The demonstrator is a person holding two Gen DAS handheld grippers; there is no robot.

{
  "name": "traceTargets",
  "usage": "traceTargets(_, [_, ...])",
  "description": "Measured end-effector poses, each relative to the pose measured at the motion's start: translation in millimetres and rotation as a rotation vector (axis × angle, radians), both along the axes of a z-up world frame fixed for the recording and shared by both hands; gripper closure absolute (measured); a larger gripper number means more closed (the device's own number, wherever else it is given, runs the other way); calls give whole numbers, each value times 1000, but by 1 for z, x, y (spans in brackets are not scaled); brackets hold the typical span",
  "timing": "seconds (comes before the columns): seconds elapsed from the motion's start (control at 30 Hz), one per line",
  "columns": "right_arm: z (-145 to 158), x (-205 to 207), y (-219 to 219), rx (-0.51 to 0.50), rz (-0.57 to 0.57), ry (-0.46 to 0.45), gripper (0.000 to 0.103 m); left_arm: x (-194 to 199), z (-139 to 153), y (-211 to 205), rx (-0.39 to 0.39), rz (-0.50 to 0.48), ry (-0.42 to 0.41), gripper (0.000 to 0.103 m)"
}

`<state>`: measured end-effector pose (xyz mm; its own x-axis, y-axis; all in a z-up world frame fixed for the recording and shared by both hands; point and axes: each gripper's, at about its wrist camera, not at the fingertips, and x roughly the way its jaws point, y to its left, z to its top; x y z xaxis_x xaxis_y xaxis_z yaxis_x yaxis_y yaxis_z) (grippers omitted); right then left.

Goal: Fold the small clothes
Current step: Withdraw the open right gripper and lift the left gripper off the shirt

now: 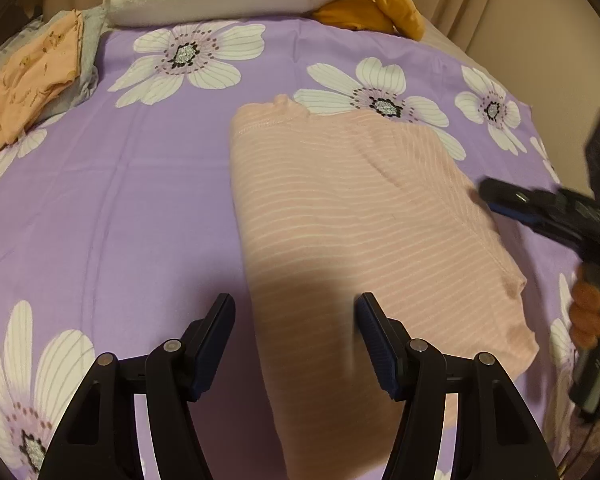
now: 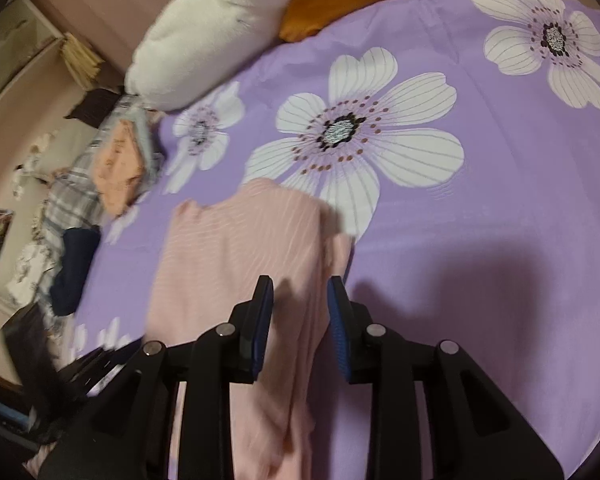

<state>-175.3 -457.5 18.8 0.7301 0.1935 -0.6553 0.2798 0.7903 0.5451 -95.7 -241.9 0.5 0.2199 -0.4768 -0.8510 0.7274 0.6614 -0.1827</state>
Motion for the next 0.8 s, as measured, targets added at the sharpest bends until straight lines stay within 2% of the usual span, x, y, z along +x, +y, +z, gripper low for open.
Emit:
traceTargets(0.2, [9, -48, 27, 4, 79, -63, 74, -3, 1, 0, 5, -4, -11, 41])
traceTargets(0.33, [9, -64, 47, -12, 140, -105, 76, -8, 2, 2, 8, -6, -16, 41])
traceTargets(0.43, [-2, -63, 56, -41, 154, -61, 80, -9, 2, 3, 7, -3, -12, 41])
traceTargets(0.6, [-27, -58, 58, -88, 131, 67, 91, -14, 3, 7, 8, -6, -15, 41])
traceTargets(0.8, [-27, -64, 54, -83, 116, 70, 87, -19, 4, 12, 9, -5, -21, 41])
